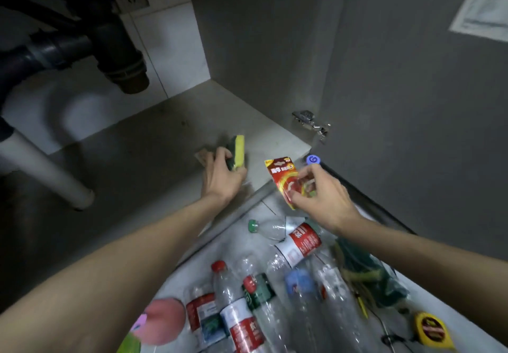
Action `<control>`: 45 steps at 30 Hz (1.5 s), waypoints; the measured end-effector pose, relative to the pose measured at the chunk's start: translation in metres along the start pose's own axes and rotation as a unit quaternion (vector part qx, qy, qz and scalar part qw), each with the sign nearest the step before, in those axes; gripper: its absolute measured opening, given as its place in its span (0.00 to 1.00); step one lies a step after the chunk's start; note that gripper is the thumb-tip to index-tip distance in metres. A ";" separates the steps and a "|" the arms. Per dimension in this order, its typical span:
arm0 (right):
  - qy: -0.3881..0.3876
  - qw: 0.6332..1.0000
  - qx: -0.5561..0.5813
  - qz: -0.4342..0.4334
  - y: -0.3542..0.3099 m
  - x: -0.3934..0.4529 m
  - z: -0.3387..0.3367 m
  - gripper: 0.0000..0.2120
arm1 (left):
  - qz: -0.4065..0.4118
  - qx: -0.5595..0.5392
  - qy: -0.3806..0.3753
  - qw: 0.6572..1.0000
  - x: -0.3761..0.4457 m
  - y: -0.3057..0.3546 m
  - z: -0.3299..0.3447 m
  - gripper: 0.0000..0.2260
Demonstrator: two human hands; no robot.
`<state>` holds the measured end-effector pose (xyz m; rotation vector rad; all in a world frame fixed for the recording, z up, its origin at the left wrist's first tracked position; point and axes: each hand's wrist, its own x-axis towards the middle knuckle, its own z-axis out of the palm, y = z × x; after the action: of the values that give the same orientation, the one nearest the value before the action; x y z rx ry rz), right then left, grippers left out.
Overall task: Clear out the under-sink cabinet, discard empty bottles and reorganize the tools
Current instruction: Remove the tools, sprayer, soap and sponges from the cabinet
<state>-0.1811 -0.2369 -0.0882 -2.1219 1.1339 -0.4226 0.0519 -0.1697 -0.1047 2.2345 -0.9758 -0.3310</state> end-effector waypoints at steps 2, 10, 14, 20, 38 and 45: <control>0.022 1.000 0.010 0.011 0.018 -0.033 -0.024 0.18 | 0.040 -0.018 -0.005 0.999 -0.024 0.021 0.000 0.16; 0.021 0.987 -0.101 0.119 0.104 -0.156 -0.100 0.19 | 0.130 0.025 -0.101 0.986 -0.142 0.096 0.026 0.11; -0.039 0.977 -0.118 0.175 0.133 -0.205 -0.115 0.19 | 0.148 0.032 -0.155 0.976 -0.216 0.114 0.044 0.15; -0.059 0.947 -0.105 0.297 0.149 -0.260 -0.098 0.24 | 0.241 0.105 -0.230 0.937 -0.327 0.105 0.075 0.17; -0.244 0.912 -0.133 0.302 0.162 -0.297 -0.066 0.10 | 0.163 0.258 -0.313 0.899 -0.425 0.031 0.096 0.19; -0.285 0.899 -0.183 0.278 0.149 -0.291 -0.058 0.13 | 0.127 0.242 -0.414 0.869 -0.424 0.020 0.092 0.21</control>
<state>-0.4679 -0.0792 -0.1413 -1.8879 1.4432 0.6846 -0.2940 0.0837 -0.1739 2.3595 -1.9600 -1.0805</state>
